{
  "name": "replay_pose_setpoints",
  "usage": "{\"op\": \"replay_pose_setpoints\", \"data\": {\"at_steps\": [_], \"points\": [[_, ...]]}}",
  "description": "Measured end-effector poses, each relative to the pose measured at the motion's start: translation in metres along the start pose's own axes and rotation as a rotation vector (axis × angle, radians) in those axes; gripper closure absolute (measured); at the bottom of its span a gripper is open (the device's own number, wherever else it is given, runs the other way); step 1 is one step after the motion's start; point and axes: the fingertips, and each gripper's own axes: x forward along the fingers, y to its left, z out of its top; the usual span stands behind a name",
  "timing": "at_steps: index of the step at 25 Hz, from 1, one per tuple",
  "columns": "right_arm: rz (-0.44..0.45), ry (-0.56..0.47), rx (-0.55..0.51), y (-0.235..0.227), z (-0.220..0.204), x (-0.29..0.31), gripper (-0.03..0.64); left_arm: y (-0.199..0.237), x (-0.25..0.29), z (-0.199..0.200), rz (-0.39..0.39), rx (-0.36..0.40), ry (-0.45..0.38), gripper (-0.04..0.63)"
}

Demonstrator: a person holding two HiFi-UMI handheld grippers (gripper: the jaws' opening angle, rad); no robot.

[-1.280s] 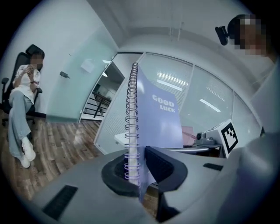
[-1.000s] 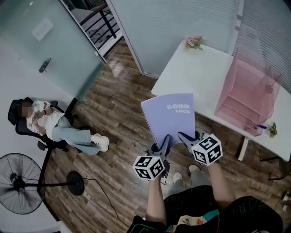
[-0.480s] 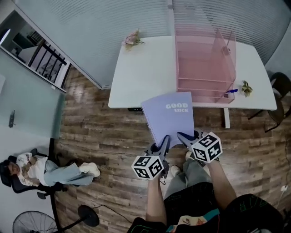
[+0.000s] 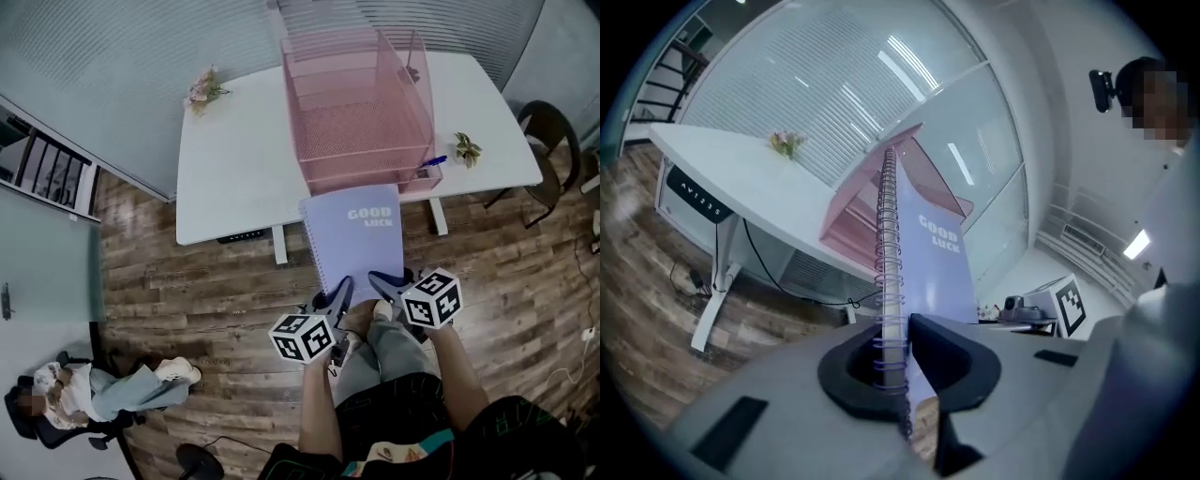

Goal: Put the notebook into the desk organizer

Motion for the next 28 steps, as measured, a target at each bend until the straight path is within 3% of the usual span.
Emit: {"op": "replay_pose_setpoints", "data": {"at_steps": [3, 10, 28], "points": [[0.011, 0.010, 0.069, -0.013, -0.007, -0.004, 0.540, -0.003, 0.013, -0.005, -0.024, -0.035, 0.033, 0.560], [0.063, 0.004, 0.151, -0.032, 0.001, -0.007, 0.529, -0.003, 0.036, 0.005, -0.094, -0.171, 0.009, 0.565], [0.056, 0.007, 0.216, -0.071, 0.037, 0.008, 0.528, 0.009, 0.075, 0.035, -0.045, -0.249, -0.029, 0.561]]}}
